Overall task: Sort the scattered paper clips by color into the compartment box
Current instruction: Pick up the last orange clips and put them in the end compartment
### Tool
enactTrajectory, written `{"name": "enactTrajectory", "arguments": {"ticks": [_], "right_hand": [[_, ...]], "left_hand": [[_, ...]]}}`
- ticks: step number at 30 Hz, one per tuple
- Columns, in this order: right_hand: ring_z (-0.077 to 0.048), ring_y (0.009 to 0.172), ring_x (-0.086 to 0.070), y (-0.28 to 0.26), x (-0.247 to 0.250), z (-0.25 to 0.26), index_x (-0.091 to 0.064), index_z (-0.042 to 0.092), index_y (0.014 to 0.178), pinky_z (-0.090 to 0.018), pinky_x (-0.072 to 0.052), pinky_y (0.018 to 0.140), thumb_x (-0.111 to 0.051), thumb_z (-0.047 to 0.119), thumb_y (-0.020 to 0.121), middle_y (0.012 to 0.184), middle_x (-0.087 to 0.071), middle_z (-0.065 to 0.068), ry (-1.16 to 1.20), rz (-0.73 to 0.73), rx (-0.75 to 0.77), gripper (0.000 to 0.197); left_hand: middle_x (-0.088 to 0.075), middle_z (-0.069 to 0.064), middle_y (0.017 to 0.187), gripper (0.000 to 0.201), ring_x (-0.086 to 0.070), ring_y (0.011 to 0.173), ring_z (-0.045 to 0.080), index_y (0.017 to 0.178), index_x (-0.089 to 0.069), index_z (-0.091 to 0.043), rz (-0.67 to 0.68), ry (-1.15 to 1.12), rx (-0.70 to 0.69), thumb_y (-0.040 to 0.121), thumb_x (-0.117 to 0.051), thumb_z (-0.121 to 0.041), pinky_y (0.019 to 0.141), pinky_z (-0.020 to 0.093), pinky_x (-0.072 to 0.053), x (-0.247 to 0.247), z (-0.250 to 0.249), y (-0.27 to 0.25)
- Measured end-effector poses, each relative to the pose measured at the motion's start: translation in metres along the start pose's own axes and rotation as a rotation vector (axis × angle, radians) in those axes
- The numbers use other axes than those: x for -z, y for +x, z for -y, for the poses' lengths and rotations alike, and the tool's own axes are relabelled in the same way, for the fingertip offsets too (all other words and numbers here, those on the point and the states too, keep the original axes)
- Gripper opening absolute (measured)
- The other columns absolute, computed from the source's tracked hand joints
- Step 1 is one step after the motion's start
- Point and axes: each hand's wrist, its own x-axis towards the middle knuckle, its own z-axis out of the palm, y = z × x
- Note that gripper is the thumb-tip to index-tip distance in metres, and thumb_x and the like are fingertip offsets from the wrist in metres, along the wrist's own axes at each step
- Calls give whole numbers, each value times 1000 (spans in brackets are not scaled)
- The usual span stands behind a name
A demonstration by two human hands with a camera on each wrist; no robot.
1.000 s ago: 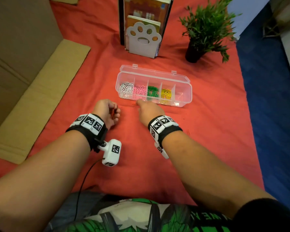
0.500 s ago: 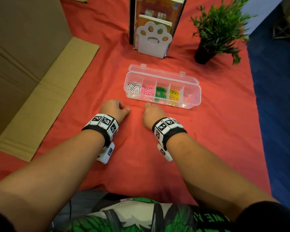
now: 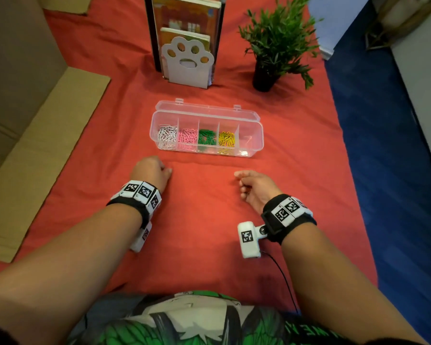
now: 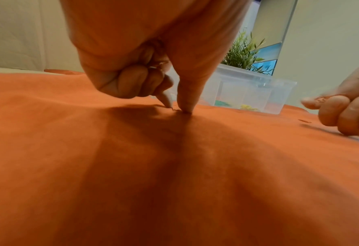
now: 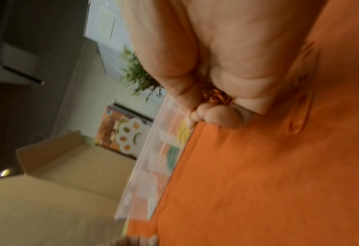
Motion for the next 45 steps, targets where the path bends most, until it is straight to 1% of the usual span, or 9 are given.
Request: {"name": "enactTrajectory", "arguments": {"ticks": [6,10,13,16,26,38,41,42,45], "right_hand": [[-10,46,-38,-5,33,6,-51,12,71,-18,-34,39,-40,12,90,56,-38,1,208,-114,-80,22],[-16,47,-38,10,42,16,-47,17,66,-21,-32,45,-49,13,88,62,-45,-5,-304,-247,-38,22],[-35,92,-59,13,40,30,-64,4,91,-32,-44,77,-44,21,92,108,-63,-24,-902,-319,79,26],[-36,121,-51,13,32,42,-56,-6,119,-35,-42,97,-36,19,97,129,-56,-23,-1092,-372,148,39],[-29,124,-51,14,24,36,-55,1,124,-33,-42,100,-36,10,94,133,-52,-15,-1307,-259,143,36],[-24,70,-55,15,76,44,-42,22,68,-28,-42,57,-50,21,87,74,-54,-3,-828,-208,107,20],[-16,48,-50,8,73,64,-43,23,69,-27,-42,50,-49,19,89,61,-51,1,-764,-202,144,21],[-15,46,-50,8,70,72,-43,23,69,-26,-43,51,-48,19,89,59,-52,1,-748,-203,179,21],[-14,45,-52,11,47,98,-45,21,66,-29,-49,56,-47,15,87,56,-51,0,-668,-190,249,22]], "left_hand": [[-67,27,97,28,-61,93,42,91,-67,4,19,37,7,89,-50,-19,79,41,-48,-5,-12,-2],[-64,24,84,25,-59,75,36,79,-60,0,173,-250,122,88,-43,-18,70,39,-47,-2,-32,-10],[-45,5,55,15,-37,42,18,57,-43,-13,494,-908,406,72,-40,-18,45,20,-29,5,-52,-21],[-44,0,52,7,-36,45,14,57,-41,-16,674,-1314,485,55,-40,-23,46,17,-29,12,-64,-28],[-59,7,83,20,-57,71,17,91,-57,-8,735,-1263,345,88,-38,-12,67,26,-49,20,-131,-11],[-32,1,77,24,-37,57,16,107,-35,-11,597,-1332,373,84,-37,-4,42,18,-48,27,-206,17],[-43,-2,85,18,-55,72,21,95,-25,-5,509,-1326,366,82,-37,-3,57,21,-56,25,-200,15],[-48,-4,92,46,-60,82,21,128,-42,8,471,-1316,384,82,-38,-2,66,22,-56,19,-196,19],[-44,0,73,21,-47,63,13,74,-51,-14,339,-1182,346,85,-41,1,56,21,-38,15,-178,10]]}}
